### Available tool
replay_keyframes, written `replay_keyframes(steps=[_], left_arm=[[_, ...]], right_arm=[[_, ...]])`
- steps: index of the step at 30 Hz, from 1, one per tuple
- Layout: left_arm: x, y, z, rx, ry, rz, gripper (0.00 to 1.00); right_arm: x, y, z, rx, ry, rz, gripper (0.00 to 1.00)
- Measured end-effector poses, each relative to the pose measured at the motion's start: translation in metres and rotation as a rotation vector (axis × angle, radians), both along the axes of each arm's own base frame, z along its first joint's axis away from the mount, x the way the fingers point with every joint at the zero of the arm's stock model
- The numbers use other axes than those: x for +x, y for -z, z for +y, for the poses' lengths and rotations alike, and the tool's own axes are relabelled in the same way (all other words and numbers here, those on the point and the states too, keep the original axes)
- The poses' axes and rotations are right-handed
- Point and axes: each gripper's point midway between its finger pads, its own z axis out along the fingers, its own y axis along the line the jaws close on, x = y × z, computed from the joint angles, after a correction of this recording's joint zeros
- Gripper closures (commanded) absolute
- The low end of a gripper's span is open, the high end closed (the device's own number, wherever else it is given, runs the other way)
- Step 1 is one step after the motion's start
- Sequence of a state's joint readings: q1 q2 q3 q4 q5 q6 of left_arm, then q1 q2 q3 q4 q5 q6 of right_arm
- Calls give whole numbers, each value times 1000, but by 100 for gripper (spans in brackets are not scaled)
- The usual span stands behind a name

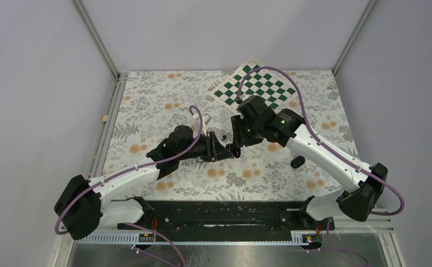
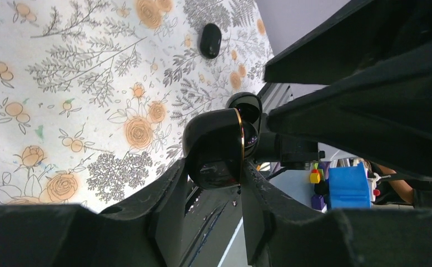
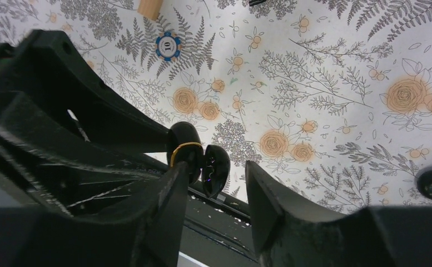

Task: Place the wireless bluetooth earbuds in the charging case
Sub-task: Pass from the right arm to the left, then close the charging case at the charging case.

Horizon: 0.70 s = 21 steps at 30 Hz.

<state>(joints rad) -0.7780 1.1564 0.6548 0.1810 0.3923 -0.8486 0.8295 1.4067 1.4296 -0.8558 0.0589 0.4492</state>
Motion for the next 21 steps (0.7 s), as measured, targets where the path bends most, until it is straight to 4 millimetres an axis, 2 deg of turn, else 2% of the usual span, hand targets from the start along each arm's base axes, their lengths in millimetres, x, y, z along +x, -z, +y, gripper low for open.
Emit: replay_keyframes(steps=[4,9,12,14,17,21], left_arm=[[-1,13,-2,34,13,44,100],[-1,11,-2,18,29,73,100],[2,3,1,-16,38,91,100],[5,-5,3,-54,50,102,100],[9,-19,7,-113,75,106,100],[5,-42,5,-204,134,102,100]], right_arm=[[1,-7,-1,24,11,-12,34],[-7,-34,-3,122,-5,-57,32],[-11,-48,-9,238,-9,-77,32],[-12,-50,-17,327,7,-82,34],[-16,-43,-26,476,31,-68,35],[-19,-39,-20,647,6,-41,37]])
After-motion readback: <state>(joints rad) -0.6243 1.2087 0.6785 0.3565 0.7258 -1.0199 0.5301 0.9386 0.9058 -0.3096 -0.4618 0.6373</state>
